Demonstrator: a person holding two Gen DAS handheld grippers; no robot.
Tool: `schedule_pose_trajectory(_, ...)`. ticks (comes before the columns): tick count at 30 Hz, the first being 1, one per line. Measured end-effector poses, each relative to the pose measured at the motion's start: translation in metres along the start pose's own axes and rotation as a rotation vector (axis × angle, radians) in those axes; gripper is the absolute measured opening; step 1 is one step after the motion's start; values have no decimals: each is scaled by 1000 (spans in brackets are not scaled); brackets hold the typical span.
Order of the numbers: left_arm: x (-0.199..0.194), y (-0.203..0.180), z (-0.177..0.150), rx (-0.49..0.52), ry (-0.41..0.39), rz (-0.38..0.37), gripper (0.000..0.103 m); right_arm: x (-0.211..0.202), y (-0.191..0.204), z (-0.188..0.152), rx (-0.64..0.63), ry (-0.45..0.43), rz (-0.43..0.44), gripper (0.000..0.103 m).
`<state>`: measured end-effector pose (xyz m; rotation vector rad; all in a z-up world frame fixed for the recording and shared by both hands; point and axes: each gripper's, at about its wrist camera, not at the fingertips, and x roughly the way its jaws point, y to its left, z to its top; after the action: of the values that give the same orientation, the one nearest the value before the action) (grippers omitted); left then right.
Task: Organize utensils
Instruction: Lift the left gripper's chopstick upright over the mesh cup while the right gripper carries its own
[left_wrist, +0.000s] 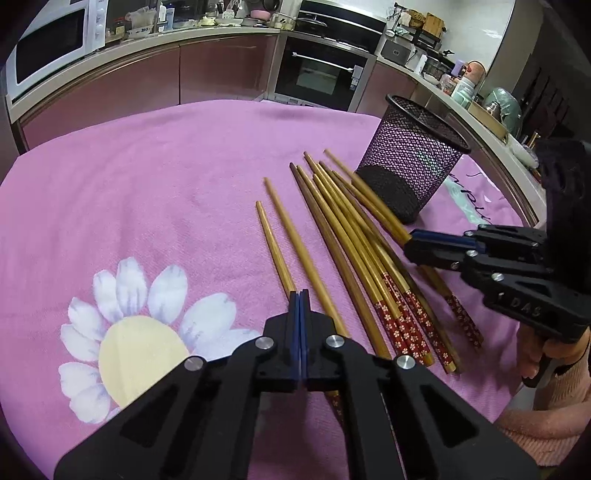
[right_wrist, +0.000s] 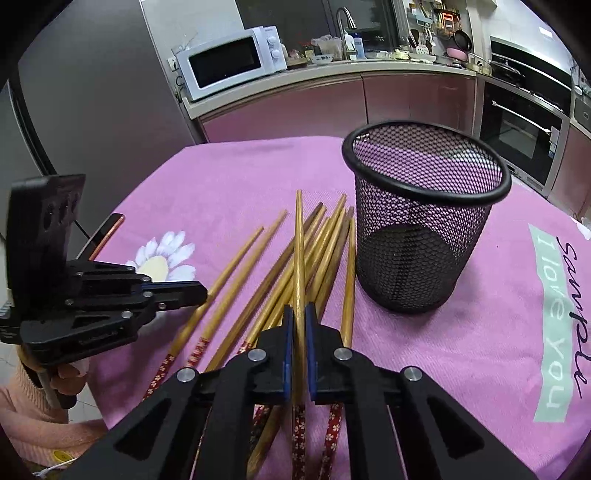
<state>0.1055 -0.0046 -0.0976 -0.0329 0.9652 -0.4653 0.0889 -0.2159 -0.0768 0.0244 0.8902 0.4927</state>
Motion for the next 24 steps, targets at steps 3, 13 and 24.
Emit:
schedule_pose_trajectory(3,0,0,1,1,5,34,26,-4,0,0,-4,-6,6,5)
schedule_pose_trajectory(13,11,-14,4,84,43,139,19,-11,7,1,-31,-26,3,5)
schedule_pose_trajectory(24,11,-14,13,52,30,167,8,-52,13,16,-81,-172,24,5)
